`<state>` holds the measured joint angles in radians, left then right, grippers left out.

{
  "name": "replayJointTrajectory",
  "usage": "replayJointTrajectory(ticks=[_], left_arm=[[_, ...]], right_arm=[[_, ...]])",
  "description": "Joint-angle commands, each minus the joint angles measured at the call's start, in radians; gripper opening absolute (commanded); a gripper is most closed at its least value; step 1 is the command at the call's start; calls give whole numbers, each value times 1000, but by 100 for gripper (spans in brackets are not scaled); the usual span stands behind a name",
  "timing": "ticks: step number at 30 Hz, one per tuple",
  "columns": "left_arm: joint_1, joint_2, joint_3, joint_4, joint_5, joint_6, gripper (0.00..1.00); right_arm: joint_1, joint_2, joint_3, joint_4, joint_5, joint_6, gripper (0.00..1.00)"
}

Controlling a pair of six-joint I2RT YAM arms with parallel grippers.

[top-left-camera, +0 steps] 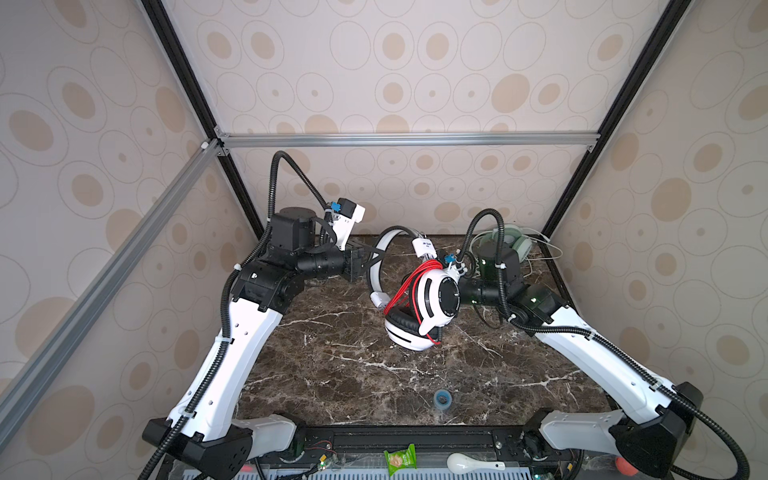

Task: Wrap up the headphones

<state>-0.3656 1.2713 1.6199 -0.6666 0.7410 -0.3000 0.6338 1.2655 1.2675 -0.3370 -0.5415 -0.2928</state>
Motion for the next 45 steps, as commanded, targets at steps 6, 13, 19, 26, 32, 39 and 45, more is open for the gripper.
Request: replayJointTrajectory(ticks=[6, 13, 19, 26, 32, 39, 45], left_arm=[[5, -6, 16, 68, 70, -51, 0], [4, -12, 16, 59, 73, -51, 0], [4, -10, 24, 48, 45, -50, 0], [37, -34, -2, 186, -14, -175, 0], [38, -34, -24, 379, -116, -371, 0], [37, -42, -18, 402, -364, -506, 0], [31, -58, -49, 436, -524, -643, 0]], right_arm=[[-2, 75, 18, 9, -16, -45, 63], [-6, 119, 22, 78, -28, -13, 61], [-9, 119, 24, 65, -28, -17, 44], [-17, 78, -22, 57, 11, -3, 22], [-17, 23, -118, 160, 84, 96, 3], [-3, -5, -192, 285, 194, 208, 0], [51, -5, -240, 363, 305, 263, 0]])
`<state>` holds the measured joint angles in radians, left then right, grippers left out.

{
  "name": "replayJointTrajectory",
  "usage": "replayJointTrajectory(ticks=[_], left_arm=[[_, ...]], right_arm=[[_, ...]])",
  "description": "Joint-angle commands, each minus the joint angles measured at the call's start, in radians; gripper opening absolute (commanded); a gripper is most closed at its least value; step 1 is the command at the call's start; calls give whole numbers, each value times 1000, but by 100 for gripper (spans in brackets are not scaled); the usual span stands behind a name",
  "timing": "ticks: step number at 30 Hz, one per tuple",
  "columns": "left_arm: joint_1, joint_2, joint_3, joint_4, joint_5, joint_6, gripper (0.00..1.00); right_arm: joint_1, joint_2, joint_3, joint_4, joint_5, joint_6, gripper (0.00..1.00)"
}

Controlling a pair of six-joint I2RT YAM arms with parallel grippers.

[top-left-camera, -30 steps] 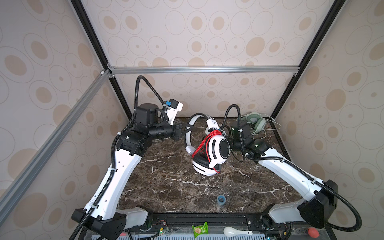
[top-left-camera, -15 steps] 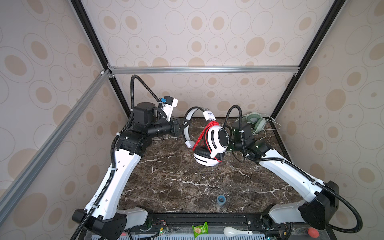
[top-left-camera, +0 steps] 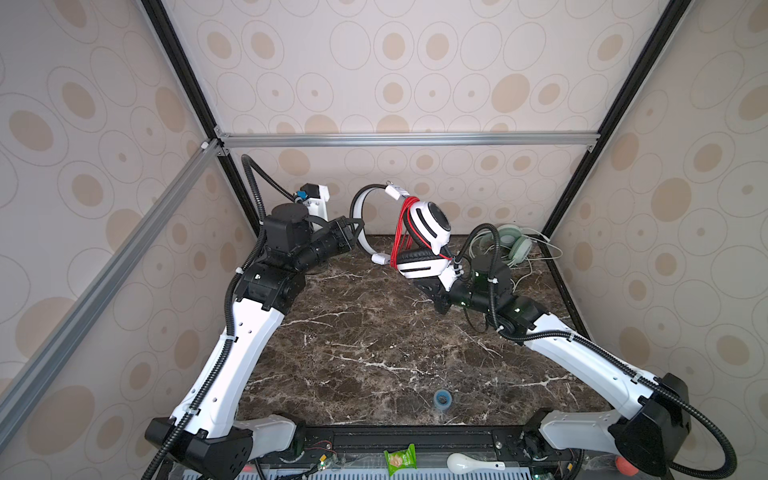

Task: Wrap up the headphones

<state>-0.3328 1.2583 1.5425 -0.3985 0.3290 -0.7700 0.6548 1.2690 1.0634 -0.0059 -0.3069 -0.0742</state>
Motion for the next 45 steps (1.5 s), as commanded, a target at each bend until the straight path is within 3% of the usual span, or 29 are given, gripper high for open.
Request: replayJointTrajectory(ticks=[1, 6, 11, 18, 25, 30, 37, 45], left_arm=[[-6, -41, 28, 176, -119, -183, 0], [-9, -36, 25, 194, -145, -213, 0], [-9, -56, -15, 257, -170, -293, 0], [-9, -63, -32, 272, -221, -411, 0], [-12, -41, 35, 164, -356, -463, 0], [-23, -12, 36, 163, -393, -473, 0], [-38, 39, 34, 153, -486, -392, 0], [-69, 86, 49, 104, -645, -95, 0]], right_arm=[[43, -5, -38, 43, 82, 49, 0], [87, 10, -41, 67, 159, 69, 0], [88, -19, -102, 174, 224, 168, 0], [92, -6, -139, 281, 232, 275, 0], [124, 13, -153, 287, 286, 289, 0], [187, 40, -120, 233, 387, 242, 0], [320, 78, -40, 115, 531, 166, 0], [405, 133, 149, -108, 612, 101, 0]])
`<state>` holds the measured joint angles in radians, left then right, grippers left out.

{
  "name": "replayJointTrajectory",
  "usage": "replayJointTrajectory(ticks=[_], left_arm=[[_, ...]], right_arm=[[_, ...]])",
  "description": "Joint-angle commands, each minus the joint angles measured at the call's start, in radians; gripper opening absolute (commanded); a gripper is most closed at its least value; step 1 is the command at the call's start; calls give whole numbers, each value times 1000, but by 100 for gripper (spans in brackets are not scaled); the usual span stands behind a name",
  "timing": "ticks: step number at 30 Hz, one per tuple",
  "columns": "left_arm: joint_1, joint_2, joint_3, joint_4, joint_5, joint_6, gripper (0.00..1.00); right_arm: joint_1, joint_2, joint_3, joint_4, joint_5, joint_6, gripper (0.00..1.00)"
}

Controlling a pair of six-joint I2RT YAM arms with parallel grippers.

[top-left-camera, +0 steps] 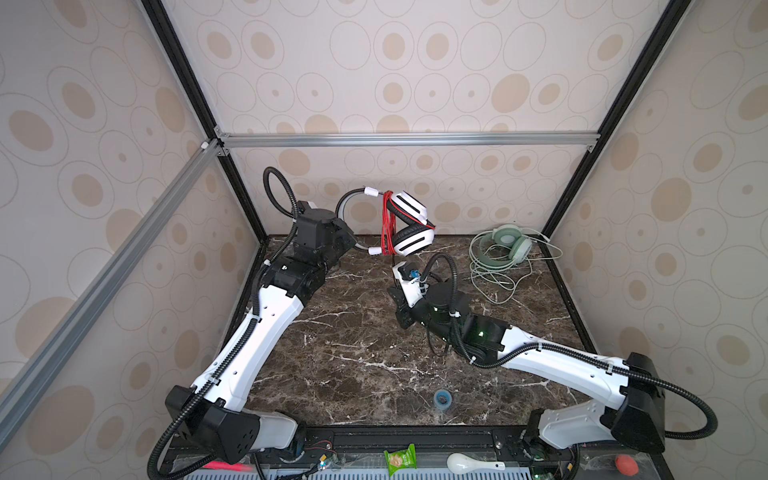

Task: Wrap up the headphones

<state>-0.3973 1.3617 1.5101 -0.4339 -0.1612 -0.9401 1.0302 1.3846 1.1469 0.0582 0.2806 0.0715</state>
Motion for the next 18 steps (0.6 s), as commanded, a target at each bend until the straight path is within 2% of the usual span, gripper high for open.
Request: replayJointTrajectory(ticks=[1, 6, 9, 12, 18], left_arm=[[-9, -18, 73, 136, -175, 115, 0], [-40, -35, 8, 135, -260, 284, 0], [-68, -34, -10, 108, -299, 393, 0], [-80, -42, -50, 88, -268, 470, 0], [-98, -104, -163, 80, -244, 518, 0]], right_arm=[[29, 27, 106, -215, 28, -53, 0], [29, 74, 294, -406, 32, -98, 0], [28, 149, 470, -577, 38, -132, 0], [22, 218, 627, -717, 42, -163, 0], [-32, 324, 889, -928, 17, -193, 0]])
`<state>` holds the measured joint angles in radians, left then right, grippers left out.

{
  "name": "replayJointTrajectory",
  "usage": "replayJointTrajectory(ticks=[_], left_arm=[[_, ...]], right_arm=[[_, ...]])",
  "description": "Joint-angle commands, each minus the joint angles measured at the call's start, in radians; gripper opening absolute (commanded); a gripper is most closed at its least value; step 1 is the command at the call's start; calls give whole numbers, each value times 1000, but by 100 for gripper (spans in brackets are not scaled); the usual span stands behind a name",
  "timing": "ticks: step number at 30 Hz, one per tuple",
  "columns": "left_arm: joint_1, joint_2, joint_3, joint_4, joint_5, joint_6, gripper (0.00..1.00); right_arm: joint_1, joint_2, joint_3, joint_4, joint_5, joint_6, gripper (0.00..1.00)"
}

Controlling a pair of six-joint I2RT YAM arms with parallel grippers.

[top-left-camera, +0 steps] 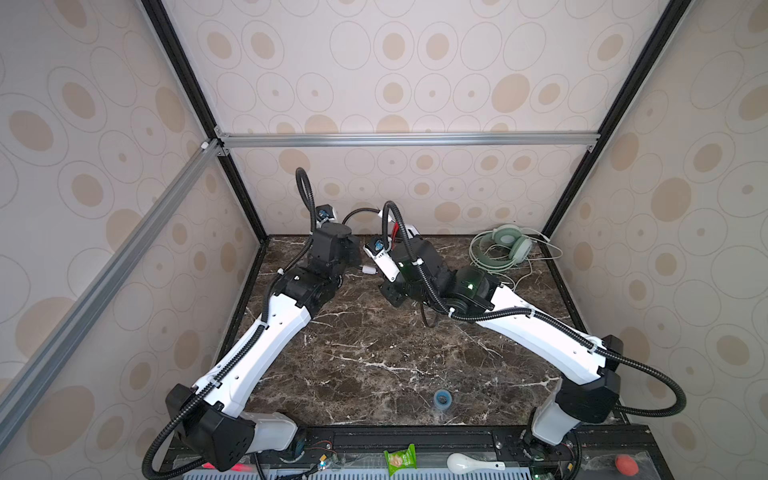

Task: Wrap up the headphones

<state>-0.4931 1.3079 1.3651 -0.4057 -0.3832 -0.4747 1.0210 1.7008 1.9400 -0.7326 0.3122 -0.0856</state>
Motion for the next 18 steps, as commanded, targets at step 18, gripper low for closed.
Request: replayJointTrajectory(ticks=[18], left_arm=[[-1, -73, -85, 46, 238, 120, 0]], right_arm=[[-96, 56, 113, -205, 12, -121, 0]])
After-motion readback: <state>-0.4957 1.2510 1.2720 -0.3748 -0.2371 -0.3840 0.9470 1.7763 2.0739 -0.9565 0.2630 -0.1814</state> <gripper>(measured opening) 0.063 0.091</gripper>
